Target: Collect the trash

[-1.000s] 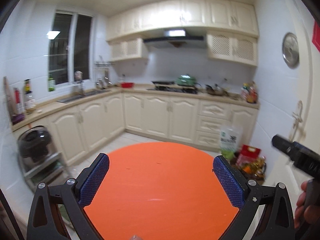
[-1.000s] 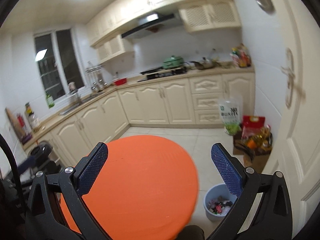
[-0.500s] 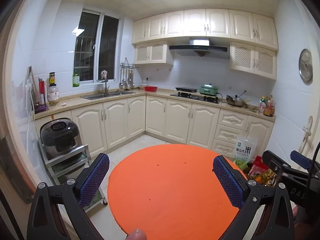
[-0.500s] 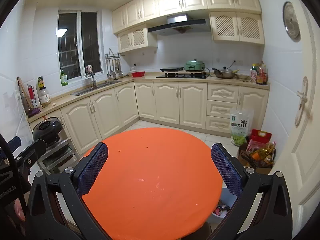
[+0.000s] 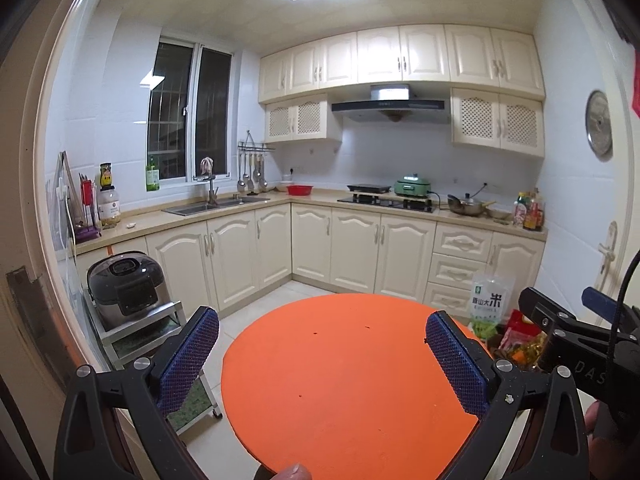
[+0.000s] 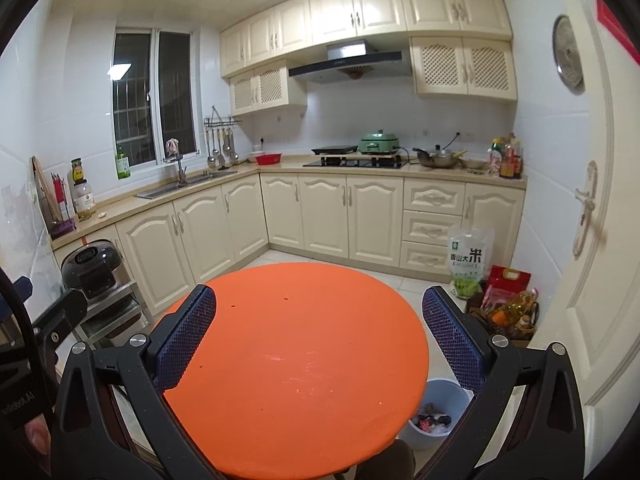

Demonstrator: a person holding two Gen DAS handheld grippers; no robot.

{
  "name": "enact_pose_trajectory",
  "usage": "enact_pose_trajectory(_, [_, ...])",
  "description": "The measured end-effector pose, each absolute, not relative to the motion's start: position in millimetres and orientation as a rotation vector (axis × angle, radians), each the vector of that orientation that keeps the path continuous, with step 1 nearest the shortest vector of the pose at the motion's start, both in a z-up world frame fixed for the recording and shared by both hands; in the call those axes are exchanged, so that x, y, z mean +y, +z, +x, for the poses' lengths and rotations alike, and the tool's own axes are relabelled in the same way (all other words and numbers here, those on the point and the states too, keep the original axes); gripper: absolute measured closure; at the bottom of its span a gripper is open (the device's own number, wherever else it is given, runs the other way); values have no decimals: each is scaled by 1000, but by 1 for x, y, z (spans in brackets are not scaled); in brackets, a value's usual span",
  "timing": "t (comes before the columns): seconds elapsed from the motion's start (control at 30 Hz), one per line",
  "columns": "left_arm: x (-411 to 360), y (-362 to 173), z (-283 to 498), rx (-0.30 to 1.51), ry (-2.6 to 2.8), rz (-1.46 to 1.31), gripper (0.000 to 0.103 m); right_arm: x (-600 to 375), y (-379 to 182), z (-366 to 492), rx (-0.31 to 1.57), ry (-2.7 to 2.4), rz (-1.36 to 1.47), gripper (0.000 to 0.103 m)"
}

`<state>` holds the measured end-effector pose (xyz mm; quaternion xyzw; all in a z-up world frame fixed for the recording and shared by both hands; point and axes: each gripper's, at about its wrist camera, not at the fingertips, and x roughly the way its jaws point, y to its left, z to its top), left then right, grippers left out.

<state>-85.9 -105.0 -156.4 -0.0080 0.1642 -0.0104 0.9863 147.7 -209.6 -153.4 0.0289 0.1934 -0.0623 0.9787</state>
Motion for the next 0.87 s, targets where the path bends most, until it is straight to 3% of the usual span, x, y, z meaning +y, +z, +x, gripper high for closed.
enact_pose_trajectory(0.87, [-125, -149, -92, 299, -85, -35, 1, -220, -146, 110, 359, -155, 77, 0])
